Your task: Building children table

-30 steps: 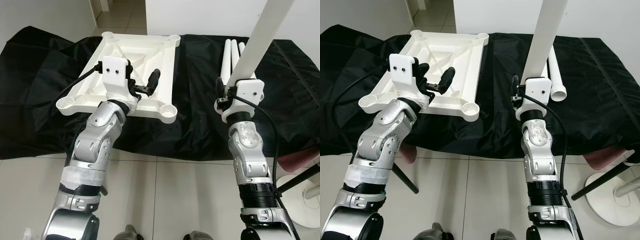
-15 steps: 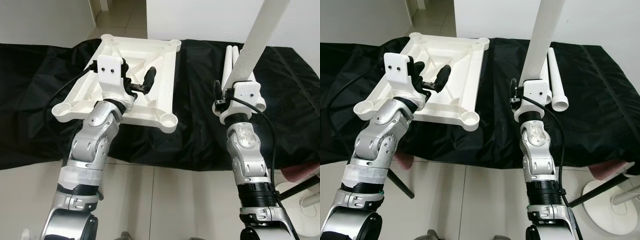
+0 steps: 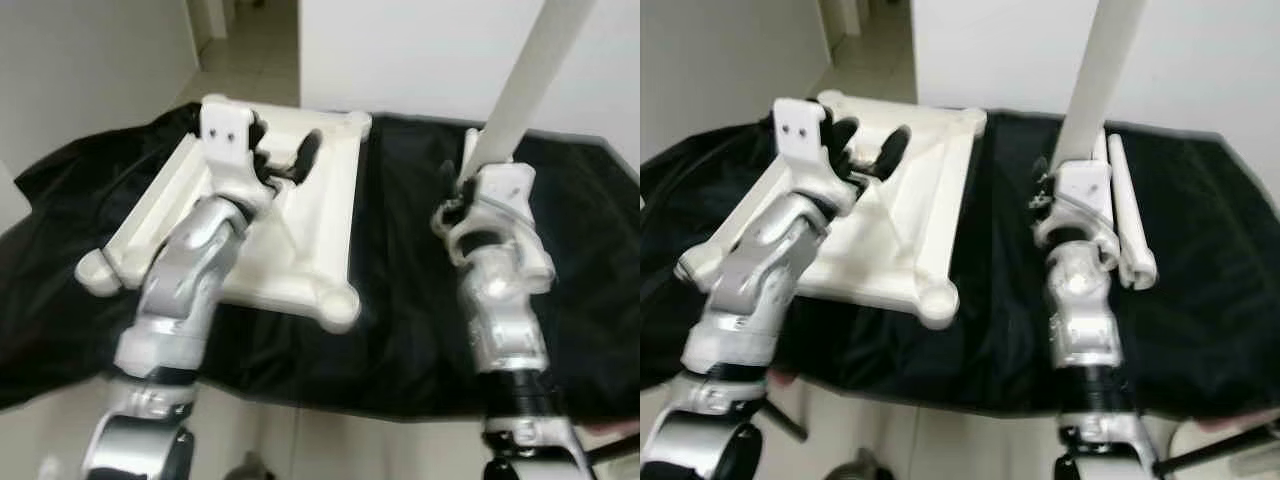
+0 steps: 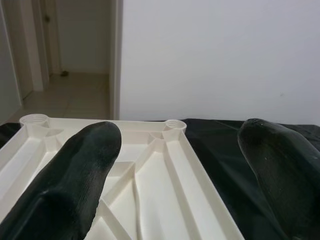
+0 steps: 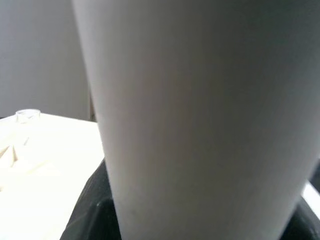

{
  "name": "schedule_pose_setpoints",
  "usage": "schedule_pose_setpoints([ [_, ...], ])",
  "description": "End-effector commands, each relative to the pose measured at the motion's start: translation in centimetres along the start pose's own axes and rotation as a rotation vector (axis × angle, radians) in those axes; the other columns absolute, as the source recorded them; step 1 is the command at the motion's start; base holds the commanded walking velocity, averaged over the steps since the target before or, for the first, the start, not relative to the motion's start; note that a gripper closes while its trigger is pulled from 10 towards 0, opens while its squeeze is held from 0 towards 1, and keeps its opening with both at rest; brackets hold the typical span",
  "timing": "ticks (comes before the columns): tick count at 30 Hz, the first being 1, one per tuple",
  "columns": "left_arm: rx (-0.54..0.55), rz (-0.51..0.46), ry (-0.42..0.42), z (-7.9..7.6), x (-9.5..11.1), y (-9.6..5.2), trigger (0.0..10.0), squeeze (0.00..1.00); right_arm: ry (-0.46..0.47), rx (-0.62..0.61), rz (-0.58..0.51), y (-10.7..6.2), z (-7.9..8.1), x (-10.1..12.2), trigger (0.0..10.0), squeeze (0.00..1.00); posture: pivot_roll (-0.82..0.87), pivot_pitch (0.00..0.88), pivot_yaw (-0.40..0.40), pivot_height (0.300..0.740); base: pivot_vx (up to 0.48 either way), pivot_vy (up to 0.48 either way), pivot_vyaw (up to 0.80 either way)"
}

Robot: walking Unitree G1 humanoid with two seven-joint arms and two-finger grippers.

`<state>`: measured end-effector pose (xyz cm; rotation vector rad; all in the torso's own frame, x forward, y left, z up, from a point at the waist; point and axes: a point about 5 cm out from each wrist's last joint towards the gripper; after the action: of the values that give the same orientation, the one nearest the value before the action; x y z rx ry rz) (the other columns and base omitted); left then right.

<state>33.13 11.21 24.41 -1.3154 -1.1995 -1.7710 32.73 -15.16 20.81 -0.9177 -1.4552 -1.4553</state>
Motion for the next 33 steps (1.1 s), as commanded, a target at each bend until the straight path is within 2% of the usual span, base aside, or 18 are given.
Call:
schedule_pose_setpoints([
  [1, -0.031, -0.005, -0.005, -0.9, 0.1, 0.0, 10.0, 0.0, -0.015, -0.029, -0.002, 0.0, -0.9, 0.1, 10.0, 0.0, 0.04, 0.0, 0.017, 0.74, 0.0, 0.0, 0.0],
  [9, -0.078, 0.014, 0.001, -1.6, -0.4, -0.2, 10.0, 0.0, 0.001, -0.032, 0.015, 0.0, -0.8, -0.2, 10.0, 0.0, 0.04, 0.0, 0.022, 0.74, 0.0, 0.0, 0.0],
  [21, -0.115, 0.03, -0.016, -2.3, -0.9, 0.0, 10.0, 0.0, 0.005, -0.048, 0.023, -0.3, -1.2, -0.4, 10.0, 0.0, 0.02, 0.007, 0.031, 0.74, 0.0, 0.0, -0.77],
  [29, -0.093, 0.031, -0.04, -2.2, -0.8, 0.0, 10.0, 0.0, 0.004, -0.046, 0.018, -0.5, -1.1, -0.4, 10.0, 0.0, 0.03, 0.004, 0.027, 0.74, 0.0, 0.0, 0.0],
  [33, -0.072, 0.032, -0.046, -1.9, -0.7, -0.1, 10.0, 0.0, 0.002, -0.043, 0.022, -0.4, -1.0, -0.4, 10.0, 0.0, 0.04, 0.005, 0.023, 0.74, 0.0, 0.304, 0.0],
])
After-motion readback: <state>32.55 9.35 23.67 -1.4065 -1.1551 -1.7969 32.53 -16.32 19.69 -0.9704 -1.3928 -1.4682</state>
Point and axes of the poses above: a point about 5 cm out from each wrist's last joint towards the gripper, its own y axis pointing out of the wrist towards the gripper, its own x axis along the axis of the wrist's last joint, z = x × y, and after that the axes turned 10 degrees about y, right-handed
